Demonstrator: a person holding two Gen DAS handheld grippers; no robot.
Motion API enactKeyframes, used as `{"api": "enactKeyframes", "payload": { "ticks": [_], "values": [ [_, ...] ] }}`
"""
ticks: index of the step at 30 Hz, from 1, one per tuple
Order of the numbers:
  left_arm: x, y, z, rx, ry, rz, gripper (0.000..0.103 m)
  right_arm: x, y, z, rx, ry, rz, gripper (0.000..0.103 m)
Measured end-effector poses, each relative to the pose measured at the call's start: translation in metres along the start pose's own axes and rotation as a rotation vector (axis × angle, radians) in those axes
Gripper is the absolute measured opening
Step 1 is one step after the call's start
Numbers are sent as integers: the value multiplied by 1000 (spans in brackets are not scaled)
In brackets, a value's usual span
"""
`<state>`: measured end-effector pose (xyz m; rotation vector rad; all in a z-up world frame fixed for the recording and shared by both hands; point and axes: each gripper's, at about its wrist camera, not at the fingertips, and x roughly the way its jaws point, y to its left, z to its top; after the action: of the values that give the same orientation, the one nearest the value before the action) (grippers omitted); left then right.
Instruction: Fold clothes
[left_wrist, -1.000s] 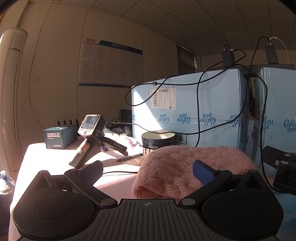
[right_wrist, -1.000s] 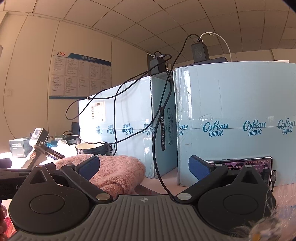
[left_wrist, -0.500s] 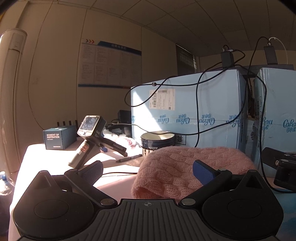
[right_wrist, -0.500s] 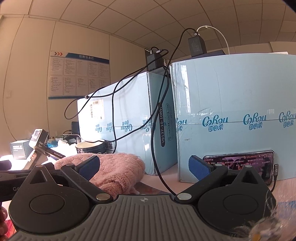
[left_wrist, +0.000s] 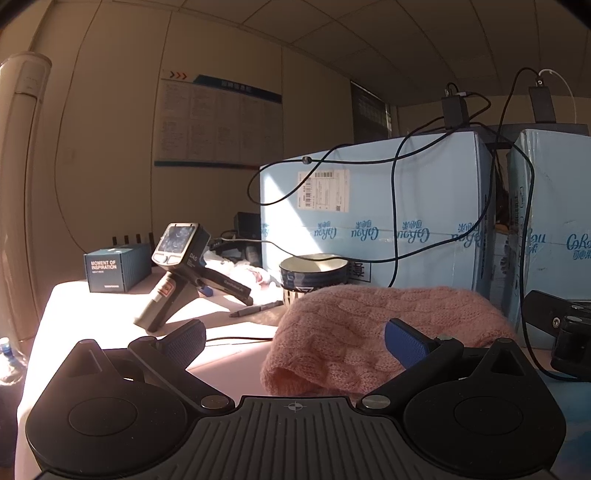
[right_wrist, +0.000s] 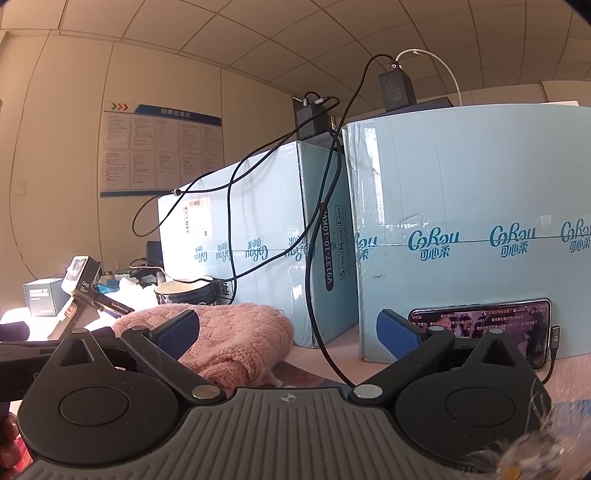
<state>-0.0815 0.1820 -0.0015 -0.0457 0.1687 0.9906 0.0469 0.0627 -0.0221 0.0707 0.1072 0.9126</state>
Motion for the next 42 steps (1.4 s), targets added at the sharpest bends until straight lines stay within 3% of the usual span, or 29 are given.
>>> {"api": "enactKeyframes", "payload": {
  "ticks": [42],
  "values": [
    [-3,-1,0,1,-25,-24,103,1,1,0,-7,1,-3,103]
  ]
}}
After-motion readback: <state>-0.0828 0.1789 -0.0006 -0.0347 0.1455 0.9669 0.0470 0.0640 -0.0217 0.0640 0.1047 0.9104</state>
